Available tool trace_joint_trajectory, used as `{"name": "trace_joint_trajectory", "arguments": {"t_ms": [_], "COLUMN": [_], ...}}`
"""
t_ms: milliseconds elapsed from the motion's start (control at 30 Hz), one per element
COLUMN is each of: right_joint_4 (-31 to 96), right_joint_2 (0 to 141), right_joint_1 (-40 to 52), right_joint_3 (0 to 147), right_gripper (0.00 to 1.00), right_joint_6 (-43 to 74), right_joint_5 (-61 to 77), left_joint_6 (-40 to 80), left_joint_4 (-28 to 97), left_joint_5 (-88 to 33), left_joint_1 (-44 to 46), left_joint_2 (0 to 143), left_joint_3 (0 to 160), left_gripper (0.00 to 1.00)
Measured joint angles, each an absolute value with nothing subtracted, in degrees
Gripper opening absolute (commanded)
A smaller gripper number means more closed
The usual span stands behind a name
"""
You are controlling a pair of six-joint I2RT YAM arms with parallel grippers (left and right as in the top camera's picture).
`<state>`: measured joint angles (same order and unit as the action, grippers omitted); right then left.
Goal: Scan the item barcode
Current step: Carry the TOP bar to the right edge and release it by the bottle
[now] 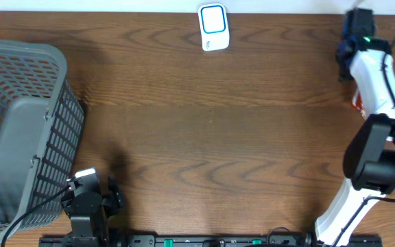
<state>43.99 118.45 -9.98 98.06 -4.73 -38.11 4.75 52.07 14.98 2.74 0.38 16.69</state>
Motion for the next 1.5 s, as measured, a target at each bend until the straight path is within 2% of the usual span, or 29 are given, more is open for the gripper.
{"name": "trace_joint_trajectory", "arguments": {"t_ms": [233, 667, 700, 733, 767, 800, 1167, 1300, 1500], "right_joint_4": [41.0, 47.3, 47.5, 47.7, 48.0, 48.2, 50.8, 49.9, 50.5], "right_joint_2": [118.5, 118.5, 118.5, 118.5, 118.5, 118.5, 112.8, 102.1, 79.7], "right_joint_1": [-17.0, -24.4, -25.1, -25.6, -26.2, -26.7, -23.9, -21.0, -20.3], "right_joint_3": [90.3, 90.0, 90.0, 90.0, 90.0, 90.0, 96.5, 102.9, 107.6], "right_gripper": [0.01, 0.02, 0.11, 0.34, 0.79, 0.99, 0.99, 0.99, 0.99], "right_joint_6": [-3.6, 0.3, 1.6, 3.4, 4.9, 6.0, 10.5, 10.8, 10.8], "right_joint_5": [-34.3, -32.3, -32.3, -32.3, -32.2, -32.3, -22.6, -12.8, 9.9], "left_joint_6": [4.8, 4.8, 4.8, 4.8, 4.8, 4.8, 4.8, 4.8, 4.8], "left_joint_4": [52.1, 52.1, 52.1, 52.1, 52.1, 52.1, 52.1, 52.1, 52.1], "left_joint_5": [15.0, 15.0, 15.0, 15.0, 15.0, 15.0, 15.0, 15.0, 15.0], "left_joint_1": [2.7, 2.7, 2.7, 2.7, 2.7, 2.7, 2.7, 2.7, 2.7], "left_joint_2": [0.4, 0.4, 0.4, 0.4, 0.4, 0.4, 0.4, 0.4, 0.4], "left_joint_3": [16.7, 16.7, 16.7, 16.7, 16.7, 16.7, 16.7, 16.7, 16.7], "left_gripper": [0.85, 0.85, 0.85, 0.85, 0.85, 0.85, 0.85, 0.85, 0.86]}}
